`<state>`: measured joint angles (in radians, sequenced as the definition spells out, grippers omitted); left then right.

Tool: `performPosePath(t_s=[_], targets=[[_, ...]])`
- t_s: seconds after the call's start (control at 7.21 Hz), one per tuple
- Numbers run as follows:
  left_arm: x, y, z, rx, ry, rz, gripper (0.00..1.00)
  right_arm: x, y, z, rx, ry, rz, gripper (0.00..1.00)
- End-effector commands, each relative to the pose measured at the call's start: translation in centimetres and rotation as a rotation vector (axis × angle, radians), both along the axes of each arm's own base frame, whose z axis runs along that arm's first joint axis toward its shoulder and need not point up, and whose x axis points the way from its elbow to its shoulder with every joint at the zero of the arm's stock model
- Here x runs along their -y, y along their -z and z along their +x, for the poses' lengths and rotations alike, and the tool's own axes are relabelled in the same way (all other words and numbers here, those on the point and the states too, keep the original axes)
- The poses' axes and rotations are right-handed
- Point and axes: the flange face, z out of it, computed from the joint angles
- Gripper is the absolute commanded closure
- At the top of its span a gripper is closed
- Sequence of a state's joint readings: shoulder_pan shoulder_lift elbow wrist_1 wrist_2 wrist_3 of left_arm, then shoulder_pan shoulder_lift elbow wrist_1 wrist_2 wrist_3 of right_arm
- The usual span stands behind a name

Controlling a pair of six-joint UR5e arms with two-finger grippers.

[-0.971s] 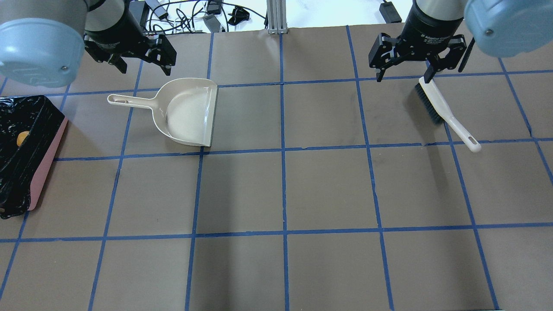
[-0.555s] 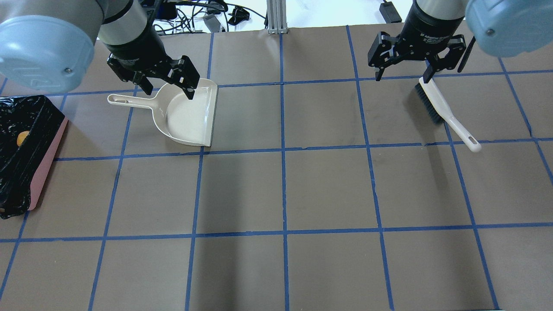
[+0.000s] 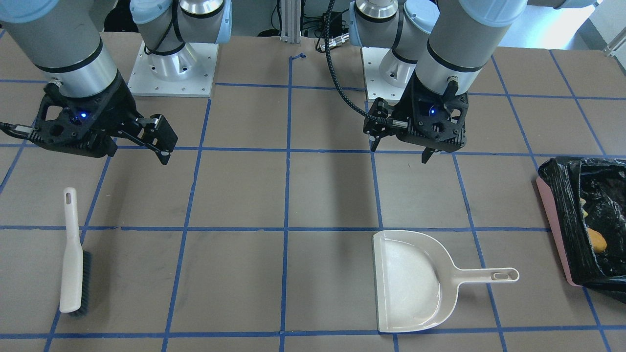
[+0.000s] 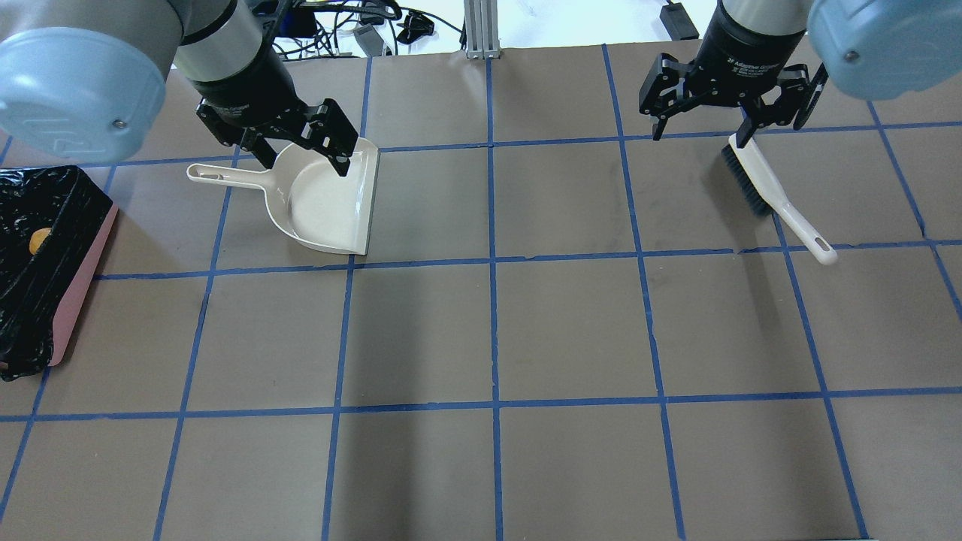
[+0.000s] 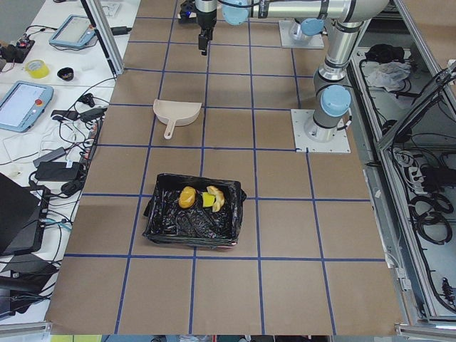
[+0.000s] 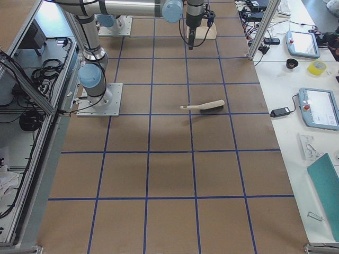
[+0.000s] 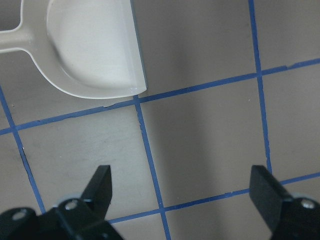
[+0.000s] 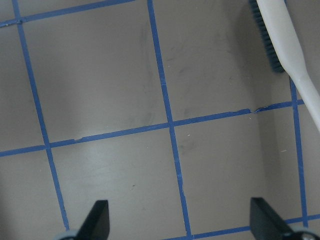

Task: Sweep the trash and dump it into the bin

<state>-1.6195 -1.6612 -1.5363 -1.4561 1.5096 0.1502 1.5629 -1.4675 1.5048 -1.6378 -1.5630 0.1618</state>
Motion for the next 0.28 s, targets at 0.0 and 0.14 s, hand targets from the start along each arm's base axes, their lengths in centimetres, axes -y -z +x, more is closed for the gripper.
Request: performPosePath(t_s=[0.0,0.14], targets=[[0.58,-0.18,0.89,0.0,-0.048,-0.025,0.02,0.03,0.05,-0.02,-0.003,0.001,0.001,0.0],[1.14,-0.14,1.19,-0.009,-0.12,-0.047,0.0,0.05,0.22,-0.02,-0.003,0.001,0.005,0.0]])
